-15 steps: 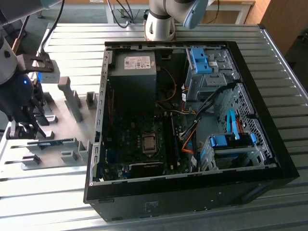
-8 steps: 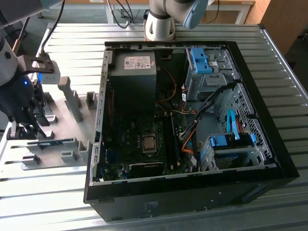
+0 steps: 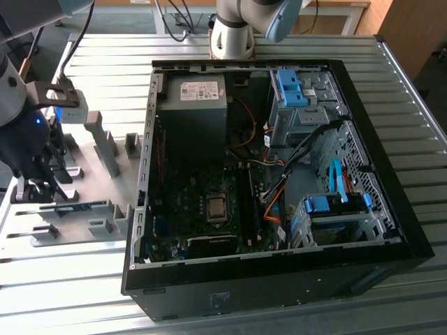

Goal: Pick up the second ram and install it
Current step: 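Pick up the second ram and move it above second insertion slot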

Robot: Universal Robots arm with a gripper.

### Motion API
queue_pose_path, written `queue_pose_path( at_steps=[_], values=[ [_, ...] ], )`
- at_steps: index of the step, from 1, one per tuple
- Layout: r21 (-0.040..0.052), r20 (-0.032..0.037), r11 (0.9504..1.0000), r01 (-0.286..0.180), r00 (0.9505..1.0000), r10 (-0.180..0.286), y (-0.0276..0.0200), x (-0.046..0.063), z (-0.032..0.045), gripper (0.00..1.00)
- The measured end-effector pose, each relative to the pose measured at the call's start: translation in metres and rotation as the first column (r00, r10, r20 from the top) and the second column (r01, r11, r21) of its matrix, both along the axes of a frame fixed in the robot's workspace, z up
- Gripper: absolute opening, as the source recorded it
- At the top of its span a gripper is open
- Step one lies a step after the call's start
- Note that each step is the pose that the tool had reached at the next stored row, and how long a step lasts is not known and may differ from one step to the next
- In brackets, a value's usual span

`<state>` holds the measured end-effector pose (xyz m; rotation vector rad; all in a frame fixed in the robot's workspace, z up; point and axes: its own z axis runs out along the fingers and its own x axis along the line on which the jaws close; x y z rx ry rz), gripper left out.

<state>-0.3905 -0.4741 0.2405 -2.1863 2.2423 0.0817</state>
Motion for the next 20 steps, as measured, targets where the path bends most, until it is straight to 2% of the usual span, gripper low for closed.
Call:
queue_pose_path(
  at_steps=[20],
  values=[
    [-0.0004, -0.0001, 1.0, 0.0, 1.0, 0.0, -0.0004, 0.0, -0.009, 0.38]
  ],
)
